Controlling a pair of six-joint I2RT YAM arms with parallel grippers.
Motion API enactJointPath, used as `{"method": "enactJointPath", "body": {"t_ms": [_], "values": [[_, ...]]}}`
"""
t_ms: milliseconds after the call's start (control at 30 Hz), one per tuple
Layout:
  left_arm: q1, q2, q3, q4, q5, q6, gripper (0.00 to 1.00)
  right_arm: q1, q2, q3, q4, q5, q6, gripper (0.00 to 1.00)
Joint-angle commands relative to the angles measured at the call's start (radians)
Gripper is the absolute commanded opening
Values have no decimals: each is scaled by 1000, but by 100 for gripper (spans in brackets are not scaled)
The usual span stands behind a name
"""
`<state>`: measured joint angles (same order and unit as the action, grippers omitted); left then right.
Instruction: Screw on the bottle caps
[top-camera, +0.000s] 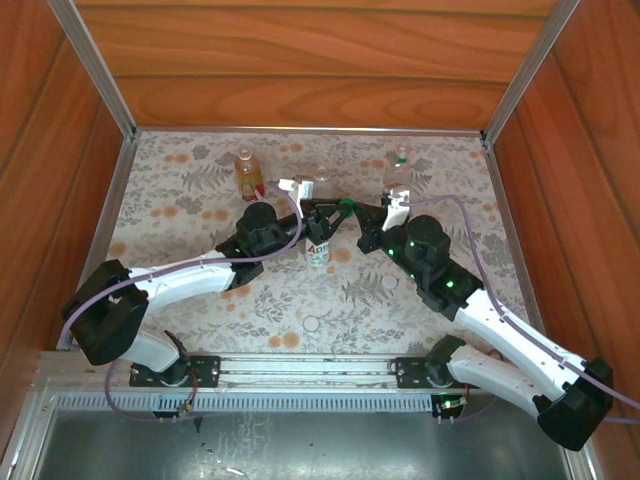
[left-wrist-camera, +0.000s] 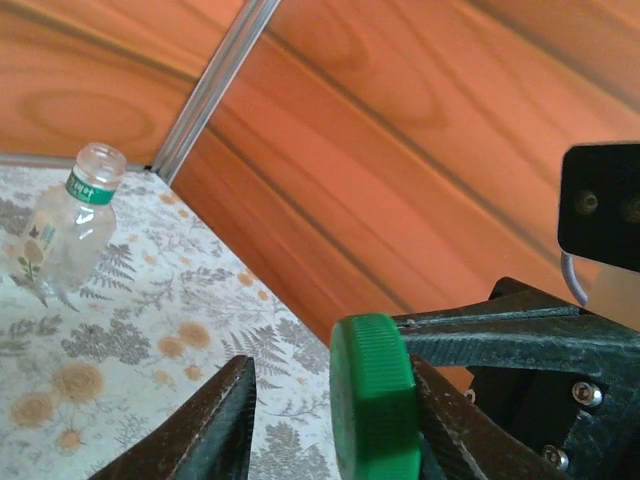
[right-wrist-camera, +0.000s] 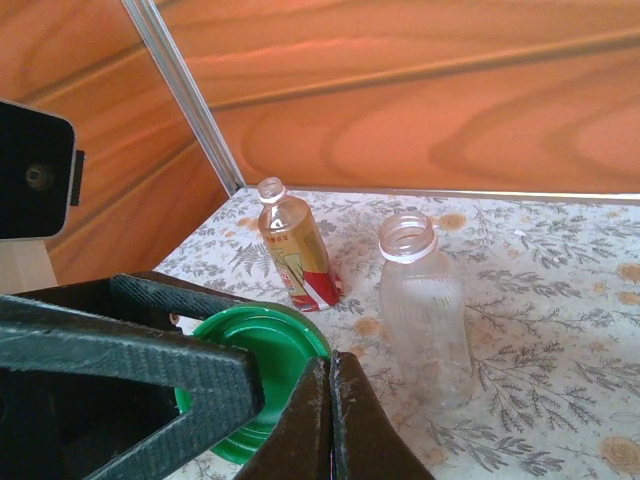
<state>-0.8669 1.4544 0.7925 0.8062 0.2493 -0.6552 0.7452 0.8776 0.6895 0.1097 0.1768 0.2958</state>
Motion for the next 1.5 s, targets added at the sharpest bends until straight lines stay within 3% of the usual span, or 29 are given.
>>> {"method": "enactJointPath", "body": {"t_ms": [0, 367, 467, 600, 733, 833, 1000, 1100, 1300, 1467], "values": [[-8, 7, 24, -1, 42, 6, 34, -6, 12, 30, 45, -12, -20, 0], [-7, 4, 24, -1, 44, 57, 7, -6, 7, 41, 34, -16, -13, 3], [-7, -1, 22, -2, 26, 110, 4, -6, -9, 42, 23, -11, 4, 14], [-7, -12, 27, -4, 6, 252, 3, -6, -46, 63, -34, 6, 69, 37], [-11, -30, 17, -4, -12, 527, 2, -13, -63, 163, -247, 58, 222, 50], [-14, -36, 26, -4, -25, 788, 2, -37, -70, 222, -361, 27, 355, 59], [-41, -4, 31, -4, -21, 1356, 2, -116, -95, 260, -370, -155, 585, 60], [-55, 18, 31, -3, -32, 1625, 2, -186, -80, 290, -376, -295, 696, 60], [-81, 27, 44, -3, -115, 1866, 2, -325, -33, 293, -406, -527, 888, 58], [-115, 57, 58, -2, -202, 2075, 2, -425, -11, 229, -322, -701, 993, 52]]}}
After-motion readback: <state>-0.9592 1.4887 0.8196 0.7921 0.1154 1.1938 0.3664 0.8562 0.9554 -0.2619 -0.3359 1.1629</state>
